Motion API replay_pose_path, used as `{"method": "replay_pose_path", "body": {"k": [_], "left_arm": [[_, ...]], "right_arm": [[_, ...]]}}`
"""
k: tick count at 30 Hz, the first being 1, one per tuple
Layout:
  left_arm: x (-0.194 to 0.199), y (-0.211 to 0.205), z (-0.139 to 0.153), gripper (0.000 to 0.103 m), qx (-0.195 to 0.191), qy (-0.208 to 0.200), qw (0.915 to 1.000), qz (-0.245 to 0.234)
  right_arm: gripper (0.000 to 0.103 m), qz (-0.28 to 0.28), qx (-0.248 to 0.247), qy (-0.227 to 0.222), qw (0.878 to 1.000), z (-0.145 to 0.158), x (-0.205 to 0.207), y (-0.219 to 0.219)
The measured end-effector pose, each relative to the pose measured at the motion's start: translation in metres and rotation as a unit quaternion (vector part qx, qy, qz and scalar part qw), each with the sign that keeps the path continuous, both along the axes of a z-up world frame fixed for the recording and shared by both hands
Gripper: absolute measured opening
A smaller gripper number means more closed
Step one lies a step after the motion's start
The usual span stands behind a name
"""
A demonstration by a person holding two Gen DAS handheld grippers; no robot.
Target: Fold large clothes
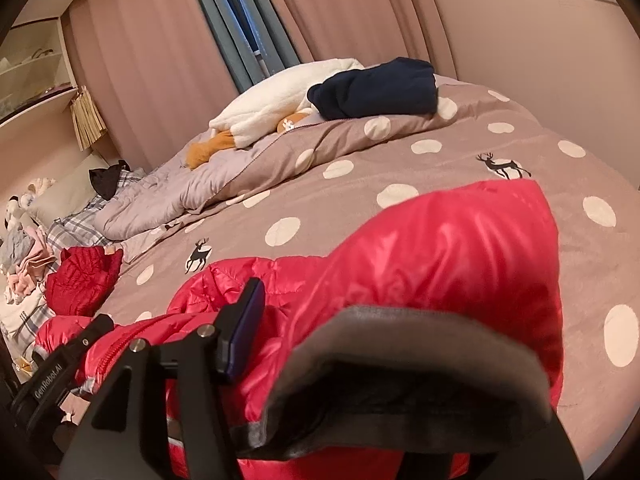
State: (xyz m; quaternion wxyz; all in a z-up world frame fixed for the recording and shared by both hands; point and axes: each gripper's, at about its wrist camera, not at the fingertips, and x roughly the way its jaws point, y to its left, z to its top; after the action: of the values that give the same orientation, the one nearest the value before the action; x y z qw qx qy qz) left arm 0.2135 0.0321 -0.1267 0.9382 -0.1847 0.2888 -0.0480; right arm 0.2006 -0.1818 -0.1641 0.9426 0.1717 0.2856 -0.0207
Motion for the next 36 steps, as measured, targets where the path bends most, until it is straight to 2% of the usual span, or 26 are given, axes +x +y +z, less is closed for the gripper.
{"method": "replay_pose_path", "body": {"k": [4, 11, 13, 15, 19, 24, 27, 36], "left_arm": [[0.002, 0.002, -0.001, 0.061, -0.015, -0.001, 0.9998, -0.011], [-0.001, 0.000, -0.001, 0.064, -0.004, -0.003, 1.0000, -0.008], [-0.001, 0.002, -0.001, 0.075, -0.015, -0.005, 0.9998, -0.014], [-0.003, 0.003, 0.000, 0.080, -0.019, -0.011, 0.9996, -0.015], [-0.004, 0.002, 0.003, 0.081, -0.009, -0.015, 0.9998, -0.007], [-0.006, 0.006, 0.005, 0.089, -0.017, -0.020, 0.9996, -0.008], [-0.008, 0.011, 0.008, 0.089, -0.021, -0.031, 0.9993, -0.002], [-0.009, 0.034, 0.014, 0.094, -0.040, -0.044, 0.9974, 0.040]], "right_arm": [[0.062, 0.008, 0.004, 0.002, 1.000, -0.001, -0.001, 0.000], [0.074, 0.008, 0.015, 0.001, 1.000, -0.002, -0.003, -0.005], [0.076, 0.007, 0.018, 0.001, 1.000, -0.001, -0.004, -0.006], [0.079, 0.007, 0.022, -0.002, 1.000, 0.000, -0.006, -0.008], [0.084, 0.003, 0.025, -0.006, 1.000, 0.000, -0.007, -0.009], [0.088, 0.007, 0.029, -0.014, 0.999, 0.002, -0.008, -0.007], [0.091, 0.010, 0.028, -0.023, 0.999, 0.004, -0.010, -0.007], [0.100, 0.004, 0.034, -0.063, 0.997, 0.013, -0.020, -0.011]]}}
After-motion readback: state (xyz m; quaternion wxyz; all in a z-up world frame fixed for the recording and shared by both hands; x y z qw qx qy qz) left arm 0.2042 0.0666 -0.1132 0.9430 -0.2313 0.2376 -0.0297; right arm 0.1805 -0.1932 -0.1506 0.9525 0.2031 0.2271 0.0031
